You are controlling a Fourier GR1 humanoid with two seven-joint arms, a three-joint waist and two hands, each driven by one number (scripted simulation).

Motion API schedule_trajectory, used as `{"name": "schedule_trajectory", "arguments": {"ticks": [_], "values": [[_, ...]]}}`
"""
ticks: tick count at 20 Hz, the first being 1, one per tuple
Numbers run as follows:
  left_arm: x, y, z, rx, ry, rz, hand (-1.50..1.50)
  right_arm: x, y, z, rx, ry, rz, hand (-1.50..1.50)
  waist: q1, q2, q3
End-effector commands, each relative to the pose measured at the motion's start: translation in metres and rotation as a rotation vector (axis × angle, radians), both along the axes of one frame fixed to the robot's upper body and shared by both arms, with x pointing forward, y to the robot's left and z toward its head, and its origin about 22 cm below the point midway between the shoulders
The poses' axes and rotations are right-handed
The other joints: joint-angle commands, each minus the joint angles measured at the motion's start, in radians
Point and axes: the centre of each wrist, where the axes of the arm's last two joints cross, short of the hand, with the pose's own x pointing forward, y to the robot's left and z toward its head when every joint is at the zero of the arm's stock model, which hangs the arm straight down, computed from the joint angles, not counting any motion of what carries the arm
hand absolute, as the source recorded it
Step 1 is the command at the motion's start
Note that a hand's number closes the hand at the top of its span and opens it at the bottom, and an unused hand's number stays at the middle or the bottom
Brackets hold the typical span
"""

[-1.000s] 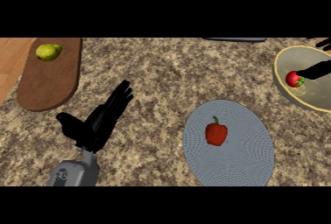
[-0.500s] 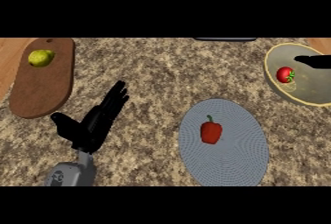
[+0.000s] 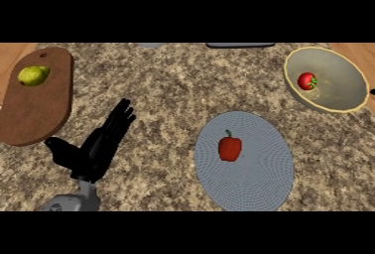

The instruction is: Pick the tomato from the placemat and place it in the bowl

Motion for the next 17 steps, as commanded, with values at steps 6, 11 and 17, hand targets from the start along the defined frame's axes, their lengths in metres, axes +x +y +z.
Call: {"name": "schedule_trajectory", "arguments": {"ticks": [6,11,17], "values": [[-0.011,0.017,-0.002,0.005,0.013,0.059,0.00,-0.124,-0.042,-0.061,0.010,-0.079,0.086,1.50,-0.063,-0.017,-0.004],[-0.011,0.022,0.000,0.004,0.015,0.083,0.00,-0.215,-0.045,-0.092,0.000,-0.030,0.111,1.50,-0.079,-0.014,-0.003],[-0.012,0.015,-0.002,0.001,0.009,0.069,0.00,-0.318,-0.007,-0.133,0.042,0.151,0.177,1.50,-0.077,-0.002,0.000]]}}
